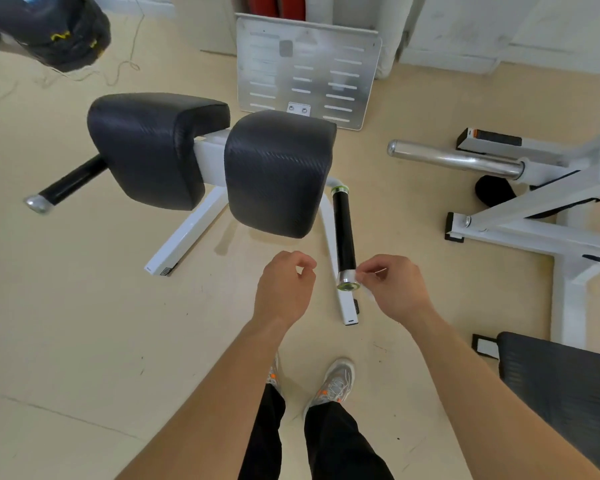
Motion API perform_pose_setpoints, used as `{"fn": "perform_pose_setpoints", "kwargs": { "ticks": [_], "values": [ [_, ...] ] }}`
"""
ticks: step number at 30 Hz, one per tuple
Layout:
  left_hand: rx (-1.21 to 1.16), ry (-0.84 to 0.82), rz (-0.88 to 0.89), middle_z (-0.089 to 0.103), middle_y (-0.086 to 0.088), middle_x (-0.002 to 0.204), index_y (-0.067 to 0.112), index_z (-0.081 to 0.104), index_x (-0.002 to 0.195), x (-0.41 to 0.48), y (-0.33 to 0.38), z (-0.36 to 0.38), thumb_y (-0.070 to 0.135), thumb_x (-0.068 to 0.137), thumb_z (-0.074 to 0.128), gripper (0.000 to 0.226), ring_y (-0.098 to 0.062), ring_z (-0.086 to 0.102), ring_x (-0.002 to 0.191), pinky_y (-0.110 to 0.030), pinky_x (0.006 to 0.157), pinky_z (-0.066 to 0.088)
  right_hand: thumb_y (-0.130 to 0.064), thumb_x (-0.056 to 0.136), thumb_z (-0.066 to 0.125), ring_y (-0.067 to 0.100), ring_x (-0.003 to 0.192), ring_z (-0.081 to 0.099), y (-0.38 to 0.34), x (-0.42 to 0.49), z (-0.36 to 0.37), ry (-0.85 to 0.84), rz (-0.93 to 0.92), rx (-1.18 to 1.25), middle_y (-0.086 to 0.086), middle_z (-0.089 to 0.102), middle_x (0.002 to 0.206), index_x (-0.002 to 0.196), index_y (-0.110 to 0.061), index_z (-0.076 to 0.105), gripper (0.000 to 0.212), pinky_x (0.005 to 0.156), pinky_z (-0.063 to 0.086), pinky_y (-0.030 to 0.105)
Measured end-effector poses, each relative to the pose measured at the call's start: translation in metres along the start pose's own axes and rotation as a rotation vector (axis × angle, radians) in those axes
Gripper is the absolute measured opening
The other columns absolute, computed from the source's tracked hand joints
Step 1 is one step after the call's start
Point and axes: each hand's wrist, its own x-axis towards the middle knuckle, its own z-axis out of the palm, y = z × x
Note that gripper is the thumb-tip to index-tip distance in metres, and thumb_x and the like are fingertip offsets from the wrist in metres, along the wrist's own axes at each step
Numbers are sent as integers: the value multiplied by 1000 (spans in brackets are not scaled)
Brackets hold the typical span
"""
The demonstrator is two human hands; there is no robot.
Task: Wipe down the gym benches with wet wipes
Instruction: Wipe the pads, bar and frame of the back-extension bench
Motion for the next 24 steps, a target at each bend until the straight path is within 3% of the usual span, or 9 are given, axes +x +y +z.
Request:
{"fn": "perform_pose_setpoints", "kwargs": {
  "ticks": [3,7,11,13,24],
  "values": [
    [37,-45,-22,61,13,116,29,67,109,-23,-3,-17,21,100,56,17,-6,61,91,-21,89,48,-12,89,71,2,76,63,-23,-22,-2,27,-84,-65,-15,69,80,74,-29,70,22,60,40,7],
    [36,-57,-58,60,15,114,30,65,114,-62,-16,-51,23,98,56,19,-6,60,92,-21,89,47,-26,89,74,7,76,63,-60,-56,18,-64,-145,-64,-13,70,88,82,-29,71,9,67,48,22],
    [-14,-20,-121,61,16,111,31,62,118,-95,-38,-86,27,97,58,22,-8,62,93,-27,91,50,-26,90,73,3,83,62,-91,-82,53,-178,-230,-125,-15,69,89,83,-31,69,9,75,47,18],
    [-27,2,-154,61,16,110,31,62,118,-107,-52,-107,28,97,57,22,-8,62,93,-28,91,50,-24,91,72,3,85,61,-110,-93,72,-227,-260,-164,-14,68,93,84,-31,69,10,71,44,14],
    [-46,72,-210,63,8,111,23,61,119,-131,-158,-224,26,98,58,21,-12,58,91,-28,89,48,-14,96,61,9,94,58,-199,-131,185,-313,-366,-417,-12,59,103,98,-24,70,13,81,45,19]
  ]
}}
